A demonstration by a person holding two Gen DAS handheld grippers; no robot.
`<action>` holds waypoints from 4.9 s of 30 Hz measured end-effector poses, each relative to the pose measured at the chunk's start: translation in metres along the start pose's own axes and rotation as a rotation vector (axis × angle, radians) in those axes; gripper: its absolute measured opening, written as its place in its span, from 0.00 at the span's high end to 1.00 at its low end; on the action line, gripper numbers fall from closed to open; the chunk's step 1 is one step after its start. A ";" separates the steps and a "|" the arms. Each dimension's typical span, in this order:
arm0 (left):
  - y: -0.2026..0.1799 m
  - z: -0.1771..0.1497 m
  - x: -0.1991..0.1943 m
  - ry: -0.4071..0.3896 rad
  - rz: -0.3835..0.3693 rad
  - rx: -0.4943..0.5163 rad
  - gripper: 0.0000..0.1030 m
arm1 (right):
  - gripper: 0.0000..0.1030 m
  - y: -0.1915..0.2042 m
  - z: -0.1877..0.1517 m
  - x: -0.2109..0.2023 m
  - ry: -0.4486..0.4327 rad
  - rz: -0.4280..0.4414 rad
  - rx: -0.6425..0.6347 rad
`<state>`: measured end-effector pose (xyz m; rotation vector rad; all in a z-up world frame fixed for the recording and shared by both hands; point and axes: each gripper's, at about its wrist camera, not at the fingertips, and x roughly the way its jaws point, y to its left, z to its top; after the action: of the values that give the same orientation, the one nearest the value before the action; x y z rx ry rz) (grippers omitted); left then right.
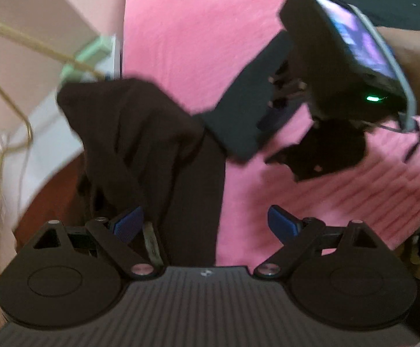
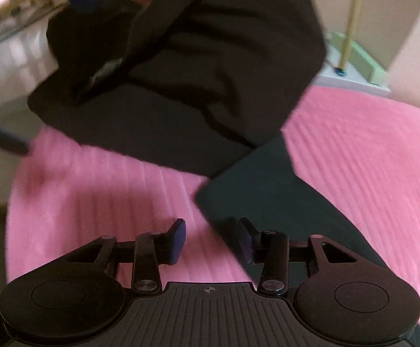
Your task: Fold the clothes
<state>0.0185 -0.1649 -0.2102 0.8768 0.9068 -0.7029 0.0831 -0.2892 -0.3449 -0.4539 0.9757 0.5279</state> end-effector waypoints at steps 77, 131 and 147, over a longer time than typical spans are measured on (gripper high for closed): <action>-0.254 0.305 0.140 -0.171 -0.285 -0.051 0.93 | 0.29 -0.314 -0.457 -0.237 -0.275 -0.190 1.184; -0.519 0.428 0.051 -0.271 -0.576 0.447 0.73 | 0.32 -0.206 -0.930 -0.482 -0.595 -0.951 2.309; -0.488 0.435 0.027 -0.294 -0.518 0.400 0.71 | 0.93 -0.287 -0.706 -0.541 -0.699 -0.986 1.614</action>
<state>-0.2089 -0.7774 -0.2528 0.8599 0.7391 -1.4601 -0.4489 -1.0407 -0.1852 0.6979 0.1760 -0.9734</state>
